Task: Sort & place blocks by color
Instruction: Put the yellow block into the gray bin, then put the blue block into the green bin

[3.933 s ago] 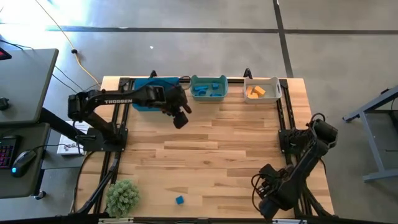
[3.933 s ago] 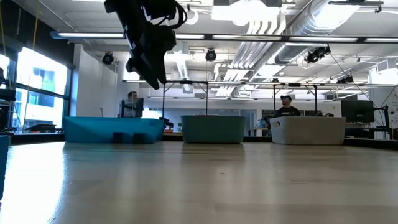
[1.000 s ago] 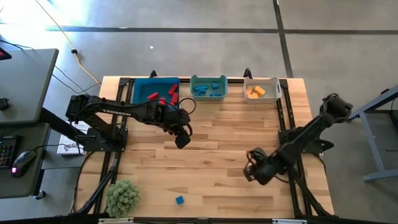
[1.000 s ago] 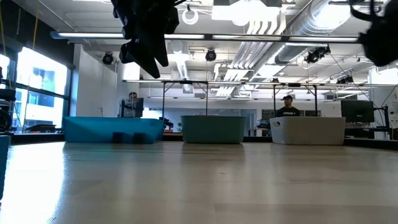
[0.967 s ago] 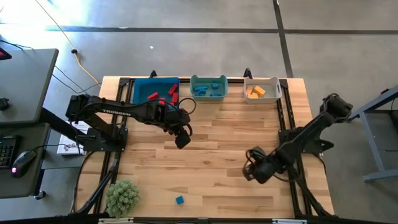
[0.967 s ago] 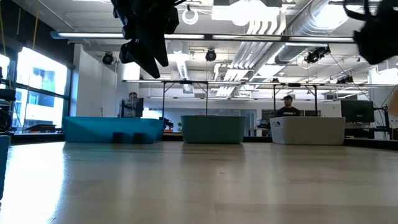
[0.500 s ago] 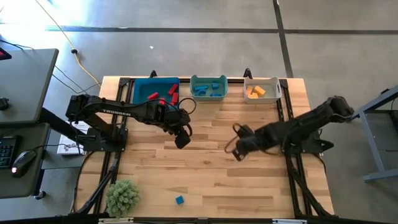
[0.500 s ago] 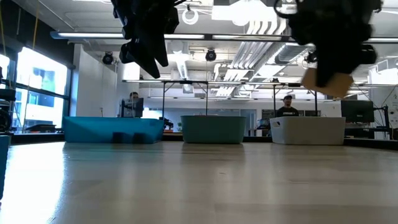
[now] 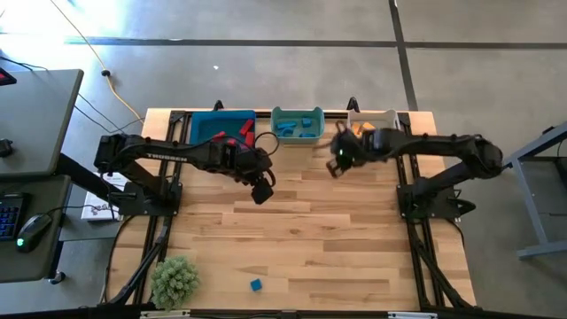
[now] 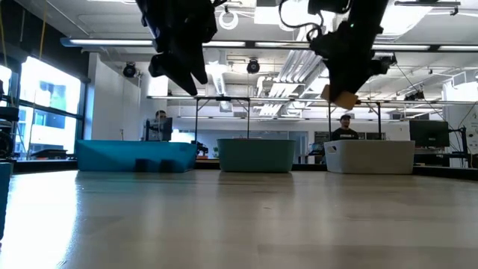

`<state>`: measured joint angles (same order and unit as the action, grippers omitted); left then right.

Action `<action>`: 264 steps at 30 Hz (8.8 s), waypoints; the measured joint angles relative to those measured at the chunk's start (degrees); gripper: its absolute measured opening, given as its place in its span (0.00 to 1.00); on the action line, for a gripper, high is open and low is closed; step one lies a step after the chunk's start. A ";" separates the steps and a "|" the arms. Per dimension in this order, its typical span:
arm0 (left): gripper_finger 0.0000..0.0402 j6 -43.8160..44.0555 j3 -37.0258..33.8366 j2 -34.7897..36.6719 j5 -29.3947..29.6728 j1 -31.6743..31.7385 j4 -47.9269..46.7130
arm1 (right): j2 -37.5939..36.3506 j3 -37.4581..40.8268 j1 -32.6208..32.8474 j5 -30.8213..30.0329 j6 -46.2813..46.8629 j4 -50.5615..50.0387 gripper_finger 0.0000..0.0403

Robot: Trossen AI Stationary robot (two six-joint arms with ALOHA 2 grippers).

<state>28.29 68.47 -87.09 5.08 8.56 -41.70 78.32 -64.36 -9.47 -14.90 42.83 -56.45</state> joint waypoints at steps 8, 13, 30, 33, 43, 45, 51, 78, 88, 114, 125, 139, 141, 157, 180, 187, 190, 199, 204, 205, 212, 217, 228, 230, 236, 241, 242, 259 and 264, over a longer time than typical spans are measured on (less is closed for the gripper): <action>0.53 -2.67 0.00 0.00 0.11 2.85 6.35 | 0.00 -0.23 -15.27 -1.63 -7.15 -0.53 0.25; 0.53 -7.23 0.00 0.00 0.09 3.93 11.73 | 0.00 -0.23 -22.92 -3.14 -10.44 -0.52 0.25; 0.53 -19.77 0.00 0.00 0.09 6.69 14.68 | 0.00 5.00 -37.18 -2.99 -13.20 5.92 0.25; 0.53 -21.51 0.00 0.00 0.09 7.23 14.68 | 0.00 8.75 -37.62 -2.57 -11.63 8.85 0.25; 0.53 -26.27 0.00 0.00 0.07 7.60 14.57 | 0.04 16.06 -39.64 -3.40 -7.06 17.09 0.27; 0.53 -26.43 0.00 0.00 0.07 7.60 14.57 | 0.04 16.12 -40.55 -2.49 -6.83 18.32 0.30; 0.53 -26.10 0.00 0.00 0.07 7.60 14.59 | 0.04 16.12 -42.95 1.07 -7.90 19.84 0.28; 0.53 -15.35 0.00 -0.02 -4.02 1.24 0.70 | -0.04 -1.41 -37.07 9.00 -16.15 14.18 0.64; 0.53 6.45 0.00 -0.02 -3.05 -9.82 0.76 | -0.09 -8.63 -33.62 9.24 -17.40 9.09 0.64; 0.53 34.12 -0.04 -6.74 8.51 -41.24 2.72 | -0.09 -8.95 -25.48 8.97 -16.70 6.75 0.64; 0.53 35.19 -0.04 -15.66 7.17 -43.24 12.60 | -0.09 -8.95 -22.87 8.85 -14.82 5.33 0.64; 0.52 39.32 2.50 -15.89 4.99 -43.85 14.58 | -0.09 -8.91 -22.23 6.60 -14.58 4.19 0.64; 0.52 40.04 4.20 -15.89 5.16 -44.04 13.95 | -0.09 -8.91 -22.23 6.32 -14.58 3.80 0.64; 0.51 40.50 8.28 -17.46 11.15 -43.86 8.14 | -0.09 -8.91 -22.23 6.34 -14.27 3.89 0.64; 0.51 39.26 8.28 -24.54 13.83 -46.46 9.11 | -0.09 -8.91 -22.23 6.30 -12.83 3.54 0.64; 0.51 38.50 8.27 -27.08 13.44 -47.44 11.15 | -0.09 -8.91 -22.23 6.13 -12.82 3.57 0.64; 0.51 38.50 8.24 -28.07 13.64 -47.66 12.25 | -0.07 -8.91 -22.23 6.12 -12.83 3.65 0.64; 0.51 36.28 8.24 -28.88 15.30 -47.37 11.75 | -0.07 -8.91 -22.23 5.22 -12.81 3.96 0.64; 0.51 35.96 8.28 -31.28 14.30 -46.92 12.42 | -0.07 -8.91 -22.23 5.20 -12.81 3.98 0.64; 0.51 36.12 8.30 -31.48 14.33 -46.87 12.36 | -0.07 -8.91 -22.24 5.20 -12.82 3.96 0.64; 0.44 36.62 8.39 -31.91 15.50 -46.48 12.04 | -0.04 -8.91 -22.24 5.03 -12.83 3.96 0.64; 0.26 32.42 8.41 -31.79 11.51 -45.35 11.55 | -0.05 -8.91 -22.24 4.79 -13.09 3.96 0.64; 0.26 24.62 8.07 -27.59 11.72 -40.08 4.78 | -0.05 -8.91 -22.23 4.79 -13.23 3.96 0.64; 0.26 22.06 8.08 -26.49 12.15 -38.02 3.22 | -0.04 -8.91 -22.23 4.78 -13.32 3.93 0.64; 0.26 10.05 8.11 -22.09 14.84 -30.29 2.11 | -0.04 -8.91 -22.23 4.69 -13.34 3.96 0.64; 0.26 -2.50 8.15 -18.15 16.79 -21.47 2.75 | -0.04 -8.91 -22.23 4.63 -13.31 3.96 0.64; 0.26 -4.95 8.17 -17.30 16.91 -19.56 3.20 | -0.04 -8.91 -22.23 4.63 -13.31 3.96 0.64; 0.26 -34.30 8.22 -11.50 4.37 13.46 21.15 | -0.04 -8.91 -22.23 3.10 -7.67 4.24 0.64; 0.26 -36.46 8.22 -11.50 2.39 19.97 26.03 | -0.04 -8.91 -22.25 0.87 -5.91 4.42 0.64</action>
<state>-8.17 76.69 -98.59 7.48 28.54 -15.67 78.28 -73.28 -31.72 -14.03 36.92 -52.02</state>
